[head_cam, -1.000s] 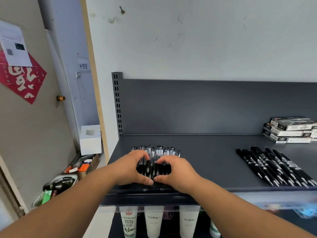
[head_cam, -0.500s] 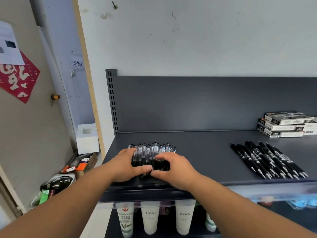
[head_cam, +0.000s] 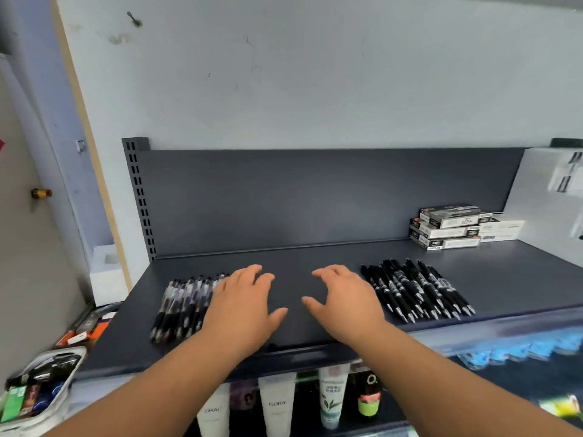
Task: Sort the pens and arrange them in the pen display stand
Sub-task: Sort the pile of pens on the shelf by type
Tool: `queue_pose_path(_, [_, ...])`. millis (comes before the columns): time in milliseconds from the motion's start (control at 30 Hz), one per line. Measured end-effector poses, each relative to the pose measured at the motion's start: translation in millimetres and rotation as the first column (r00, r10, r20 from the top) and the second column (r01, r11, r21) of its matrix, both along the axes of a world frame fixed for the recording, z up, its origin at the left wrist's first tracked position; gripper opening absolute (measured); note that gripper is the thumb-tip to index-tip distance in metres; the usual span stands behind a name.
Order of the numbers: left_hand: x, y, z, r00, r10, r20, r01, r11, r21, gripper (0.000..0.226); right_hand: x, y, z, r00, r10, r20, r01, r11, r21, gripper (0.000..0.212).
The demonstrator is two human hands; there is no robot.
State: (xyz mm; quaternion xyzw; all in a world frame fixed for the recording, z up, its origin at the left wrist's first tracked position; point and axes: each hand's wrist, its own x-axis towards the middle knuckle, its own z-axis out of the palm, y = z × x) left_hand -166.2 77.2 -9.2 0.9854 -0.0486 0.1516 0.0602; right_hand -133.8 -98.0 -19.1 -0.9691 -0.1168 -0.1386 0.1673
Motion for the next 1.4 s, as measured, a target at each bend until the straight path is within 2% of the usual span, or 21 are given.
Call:
queue_pose_path(133, [11.4, -56.1, -1.4, 0.999, -0.047, -0.004, 0.047, 0.999, -0.028, 0.063, 5.9, -58.5, 0.0, 0.999, -0.037, 0.023, 0.037, 0.999, -0.003, 0.057])
queue_pose_path(300, [32.3, -136.5, -7.0, 0.996, -0.080, -0.049, 0.072, 0.986, -0.149, 0.053, 20.8, -142.1, 0.2, 0.999, -0.048, -0.004, 0.048, 0.998, 0.031, 0.054])
queue_pose_path(533, [69.1, -209.4, -13.9, 0.983, 0.063, -0.171, -0.126, 0.910, -0.395, 0.045, 60.4, -231.4, 5.0, 0.991, 0.066, -0.119, -0.056, 0.995, 0.082, 0.047])
queue_pose_path(867, [83.2, -225.0, -19.0, 0.932, 0.228, -0.283, -0.341, 0.818, -0.464, 0.041, 75.9, -236.2, 1.6, 0.942, 0.295, -0.158, -0.268, 0.948, 0.172, 0.040])
queue_pose_path(1000, [92.7, -221.2, -13.8, 0.904, 0.222, -0.365, -0.374, 0.824, -0.426, 0.040, 76.1, -228.4, 3.4, 0.945, 0.289, -0.153, -0.262, 0.949, 0.173, 0.040])
queue_pose_path(1067, [98.2, -219.6, -11.8, 0.891, 0.218, -0.399, -0.388, 0.823, -0.416, 0.032, 76.3, -225.8, 4.5, 0.947, 0.280, -0.156, -0.256, 0.954, 0.159, 0.040])
queue_pose_path(1200, [104.6, -219.4, -8.0, 0.892, 0.181, -0.415, -0.371, 0.817, -0.442, 0.025, 75.0, -223.2, 5.2, 0.950, 0.253, -0.184, -0.232, 0.964, 0.127, 0.042])
queue_pose_path(1400, [108.1, -220.0, -5.2, 0.872, 0.143, -0.469, -0.358, 0.838, -0.411, 0.026, 69.5, -217.1, 3.6, 0.951, 0.221, -0.215, -0.196, 0.972, 0.131, 0.038])
